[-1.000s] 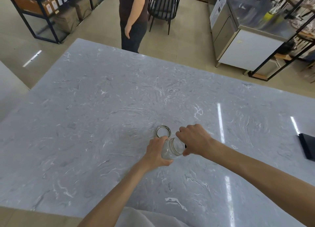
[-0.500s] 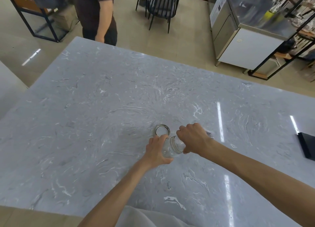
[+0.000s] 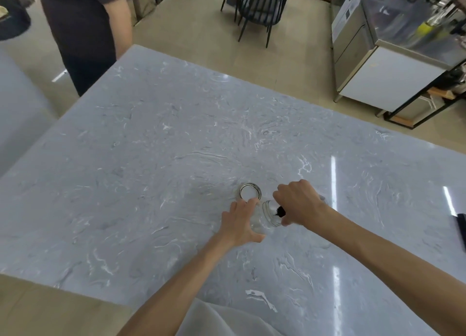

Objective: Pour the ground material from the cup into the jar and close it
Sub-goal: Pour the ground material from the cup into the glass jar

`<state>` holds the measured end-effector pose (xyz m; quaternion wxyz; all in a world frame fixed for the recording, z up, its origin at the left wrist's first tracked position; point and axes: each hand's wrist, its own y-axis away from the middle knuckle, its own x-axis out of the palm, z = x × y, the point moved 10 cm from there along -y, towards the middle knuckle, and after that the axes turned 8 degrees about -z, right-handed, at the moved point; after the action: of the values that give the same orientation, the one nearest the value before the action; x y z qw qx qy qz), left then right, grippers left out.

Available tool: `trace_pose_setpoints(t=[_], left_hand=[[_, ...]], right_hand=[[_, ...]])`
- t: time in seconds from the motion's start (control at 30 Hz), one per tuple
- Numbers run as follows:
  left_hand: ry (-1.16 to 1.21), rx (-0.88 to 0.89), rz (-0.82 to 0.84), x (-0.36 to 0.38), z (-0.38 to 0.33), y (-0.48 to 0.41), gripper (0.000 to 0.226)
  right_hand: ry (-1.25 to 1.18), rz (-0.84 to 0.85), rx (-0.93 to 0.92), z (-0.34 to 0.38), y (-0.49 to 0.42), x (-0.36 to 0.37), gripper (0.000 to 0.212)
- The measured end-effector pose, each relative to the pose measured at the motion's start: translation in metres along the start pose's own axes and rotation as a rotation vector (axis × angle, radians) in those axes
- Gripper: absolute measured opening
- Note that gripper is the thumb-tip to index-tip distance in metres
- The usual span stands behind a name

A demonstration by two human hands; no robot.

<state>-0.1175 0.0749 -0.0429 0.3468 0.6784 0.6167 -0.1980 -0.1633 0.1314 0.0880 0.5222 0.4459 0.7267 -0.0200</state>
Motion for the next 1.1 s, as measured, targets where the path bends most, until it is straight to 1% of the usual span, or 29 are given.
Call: trace_pose_setpoints(t=[0.17,0.3,0.37,0.47,0.57,0.7,0.77,0.9,1.1], left_hand=[[-0.072,0.032,-0.006,0.0,-0.008,0.003,0.091],[-0.053,0.027,-0.003,-0.003,-0.014,0.007,0.09],[-0.003,0.021,-0.001,-0.008,-0.024,0.008,0.09],[0.038,0.033,-0.018,-0.022,-0.052,0.002,0.093],[0.012,0.069,-0.075,-0.044,-0.091,-0.008,0.094],[-0.027,0.108,-0.15,-0.071,-0.128,-0.018,0.09],[-0.047,0.124,-0.172,-0.078,-0.139,-0.019,0.089],[-0.052,0.133,-0.164,-0.081,-0.147,-0.019,0.088],[-0.088,0.127,-0.125,-0.074,-0.148,-0.014,0.09]], right_hand=[[0.037,0.02,-0.031,0.008,0.002,0.008,0.036],[0.018,0.007,-0.02,0.002,0.011,0.003,0.034],[0.024,0.001,-0.012,-0.009,0.015,-0.004,0.035],[0.12,-0.012,-0.038,-0.032,0.024,-0.019,0.039],[0.213,-0.006,-0.05,-0.062,0.031,-0.038,0.041],[0.232,-0.015,0.013,-0.101,0.04,-0.056,0.044],[0.27,-0.033,0.011,-0.109,0.041,-0.061,0.043],[0.263,-0.057,0.038,-0.117,0.045,-0.063,0.041],[0.28,-0.011,-0.009,-0.108,0.047,-0.051,0.041]])
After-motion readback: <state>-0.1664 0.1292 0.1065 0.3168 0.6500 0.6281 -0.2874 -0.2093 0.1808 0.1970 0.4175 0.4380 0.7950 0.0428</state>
